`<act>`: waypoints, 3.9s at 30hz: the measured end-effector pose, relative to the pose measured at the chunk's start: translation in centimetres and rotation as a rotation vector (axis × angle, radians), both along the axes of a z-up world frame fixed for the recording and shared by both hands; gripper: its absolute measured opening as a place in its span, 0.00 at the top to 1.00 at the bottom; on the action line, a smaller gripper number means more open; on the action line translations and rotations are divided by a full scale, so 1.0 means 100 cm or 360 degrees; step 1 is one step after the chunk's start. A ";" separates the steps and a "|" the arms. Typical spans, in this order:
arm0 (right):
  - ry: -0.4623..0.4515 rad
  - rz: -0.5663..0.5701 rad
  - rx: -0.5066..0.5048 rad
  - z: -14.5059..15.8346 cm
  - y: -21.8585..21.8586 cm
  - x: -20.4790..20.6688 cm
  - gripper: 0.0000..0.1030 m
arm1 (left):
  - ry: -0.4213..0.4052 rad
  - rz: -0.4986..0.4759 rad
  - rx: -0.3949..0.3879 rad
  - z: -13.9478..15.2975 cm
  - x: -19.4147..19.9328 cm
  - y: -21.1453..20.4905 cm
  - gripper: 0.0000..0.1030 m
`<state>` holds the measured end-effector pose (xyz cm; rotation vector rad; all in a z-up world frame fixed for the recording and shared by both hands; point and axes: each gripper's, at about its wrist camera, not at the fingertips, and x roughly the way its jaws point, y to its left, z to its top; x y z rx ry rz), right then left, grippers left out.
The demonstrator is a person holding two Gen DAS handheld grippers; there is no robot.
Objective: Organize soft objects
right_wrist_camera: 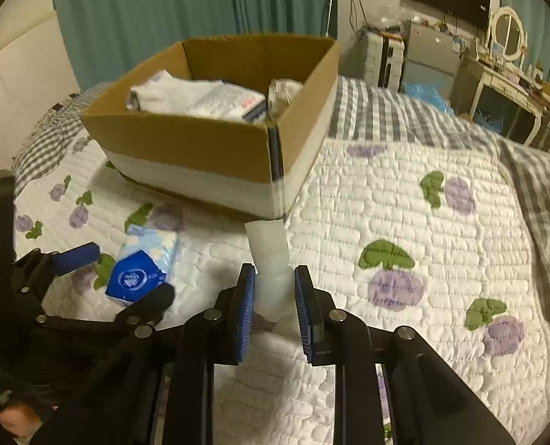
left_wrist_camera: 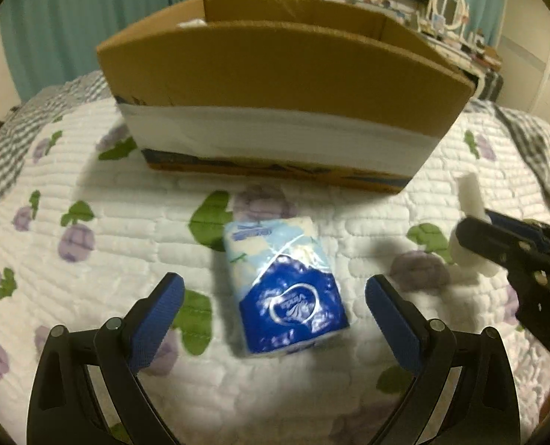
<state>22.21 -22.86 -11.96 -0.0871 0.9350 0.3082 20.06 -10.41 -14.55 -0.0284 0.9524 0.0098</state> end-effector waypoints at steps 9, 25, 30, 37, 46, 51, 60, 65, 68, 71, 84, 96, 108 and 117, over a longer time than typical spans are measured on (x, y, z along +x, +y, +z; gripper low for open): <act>0.0056 -0.0001 -0.0037 -0.011 0.006 -0.003 0.79 | 0.0020 -0.0143 -0.0004 -0.008 -0.002 -0.009 0.48; -0.0203 0.0032 -0.0060 0.100 0.035 -0.057 0.80 | -0.0384 -0.0210 -0.0048 0.133 -0.060 0.040 0.49; -0.0338 0.0074 -0.0069 0.152 0.053 -0.076 0.80 | -0.0520 -0.0231 -0.0056 0.176 -0.078 0.048 0.49; -0.0492 0.0147 -0.0053 0.210 0.076 -0.086 0.80 | -0.0654 -0.0265 -0.0033 0.216 -0.083 0.058 0.49; -0.0543 0.0206 -0.0089 0.225 0.094 -0.058 0.79 | -0.0672 -0.0304 0.0079 0.218 -0.039 0.066 0.49; -0.0496 0.0189 -0.0061 0.210 0.093 -0.018 0.79 | -0.0616 -0.0306 0.0087 0.201 -0.001 0.064 0.49; -0.0409 0.0121 -0.0063 0.164 0.082 0.070 0.79 | -0.0448 -0.0320 0.0141 0.141 0.082 0.054 0.49; -0.0312 0.0061 -0.0030 0.127 0.077 0.119 0.79 | -0.0404 -0.0328 0.0151 0.120 0.126 0.048 0.49; -0.0236 0.0035 0.0016 0.106 0.073 0.148 0.79 | -0.0399 -0.0339 0.0139 0.109 0.144 0.044 0.49; -0.0200 -0.0001 0.0060 0.091 0.069 0.165 0.78 | -0.0383 -0.0371 0.0135 0.099 0.152 0.040 0.46; -0.0323 -0.0172 0.0090 0.111 0.054 0.145 0.26 | -0.0416 -0.0301 0.0207 0.117 0.123 0.038 0.30; -0.0738 -0.0253 0.0084 0.272 0.028 -0.011 0.02 | -0.0862 -0.0177 0.0104 0.286 -0.034 0.084 0.14; -0.1020 -0.0265 0.0126 0.353 0.027 -0.179 0.00 | -0.1148 -0.0127 0.0006 0.344 -0.151 0.114 0.00; -0.1242 -0.0258 0.0181 0.324 0.040 -0.253 0.00 | -0.1349 -0.0062 0.0095 0.292 -0.207 0.100 0.00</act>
